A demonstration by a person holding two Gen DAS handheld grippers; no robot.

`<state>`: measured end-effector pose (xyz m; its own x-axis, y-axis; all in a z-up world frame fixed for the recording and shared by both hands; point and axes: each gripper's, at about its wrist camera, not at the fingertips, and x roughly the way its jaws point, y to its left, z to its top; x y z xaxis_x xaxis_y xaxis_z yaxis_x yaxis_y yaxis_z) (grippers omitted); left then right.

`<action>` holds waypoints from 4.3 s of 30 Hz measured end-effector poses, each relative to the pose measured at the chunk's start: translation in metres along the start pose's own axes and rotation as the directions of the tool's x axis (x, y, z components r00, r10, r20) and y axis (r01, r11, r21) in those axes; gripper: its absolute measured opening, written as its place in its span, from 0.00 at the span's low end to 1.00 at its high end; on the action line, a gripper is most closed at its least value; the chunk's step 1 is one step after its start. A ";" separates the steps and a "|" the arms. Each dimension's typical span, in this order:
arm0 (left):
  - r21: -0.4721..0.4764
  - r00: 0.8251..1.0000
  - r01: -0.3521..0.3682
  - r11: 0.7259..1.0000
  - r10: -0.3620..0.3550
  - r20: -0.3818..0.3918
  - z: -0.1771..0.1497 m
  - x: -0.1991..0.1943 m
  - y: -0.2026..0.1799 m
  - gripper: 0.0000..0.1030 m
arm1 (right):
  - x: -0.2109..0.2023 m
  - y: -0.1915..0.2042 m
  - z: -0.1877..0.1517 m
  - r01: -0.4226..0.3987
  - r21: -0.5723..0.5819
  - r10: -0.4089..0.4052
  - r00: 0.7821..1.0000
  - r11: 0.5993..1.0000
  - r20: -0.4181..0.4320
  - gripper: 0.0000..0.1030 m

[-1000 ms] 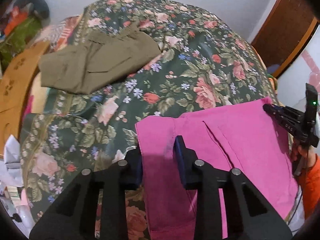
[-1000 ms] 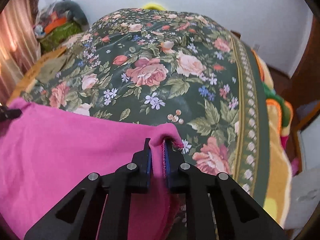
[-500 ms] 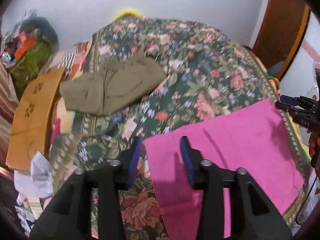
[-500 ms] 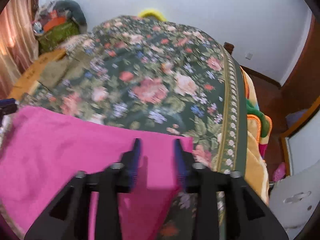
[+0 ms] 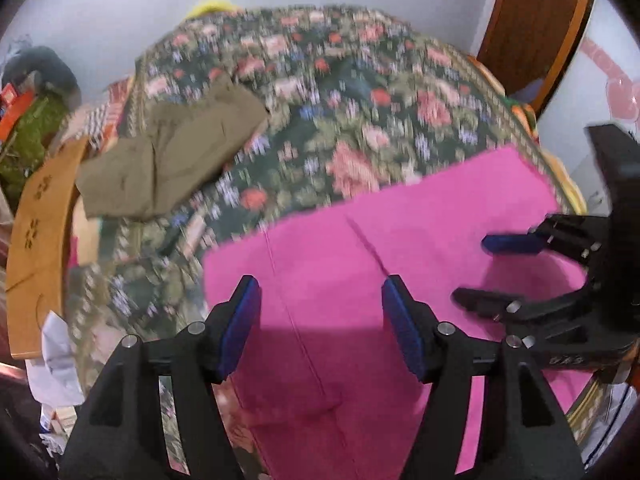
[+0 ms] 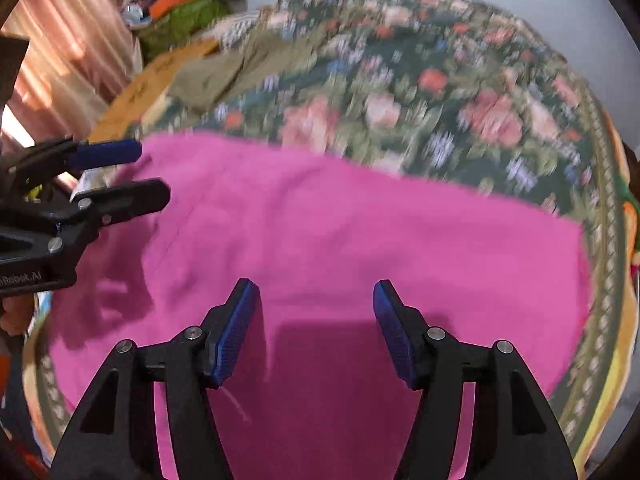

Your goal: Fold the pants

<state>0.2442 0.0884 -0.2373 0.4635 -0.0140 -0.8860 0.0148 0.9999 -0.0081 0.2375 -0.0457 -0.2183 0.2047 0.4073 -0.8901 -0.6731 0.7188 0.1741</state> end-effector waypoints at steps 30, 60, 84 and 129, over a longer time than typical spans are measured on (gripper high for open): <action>-0.237 1.000 0.006 0.971 0.000 0.024 -0.106 -0.091 0.029 0.83 | -0.092 0.005 -0.083 0.052 0.060 -0.060 0.987 0.997 0.150 0.62; -0.551 0.946 0.292 0.781 -0.320 0.047 -0.093 -0.041 0.034 0.39 | -0.052 0.004 -0.090 -0.011 0.046 0.005 0.992 0.999 0.124 0.68; -0.119 0.950 -0.087 0.989 0.118 0.290 -0.064 -0.132 -0.035 0.24 | -0.064 0.029 -0.078 -0.019 0.057 0.012 0.992 0.998 0.125 0.68; 0.047 0.990 0.072 0.996 -0.077 0.118 0.030 -0.059 -0.098 0.71 | -0.127 -0.042 -0.130 0.022 0.322 -0.114 0.956 0.947 0.270 0.69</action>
<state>0.2421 -0.0087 -0.1703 0.5623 -0.0919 -0.8218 0.0893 0.9947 -0.0502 0.1470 -0.2008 -0.1670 0.4644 0.4600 -0.7568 -0.4039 0.8705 0.2812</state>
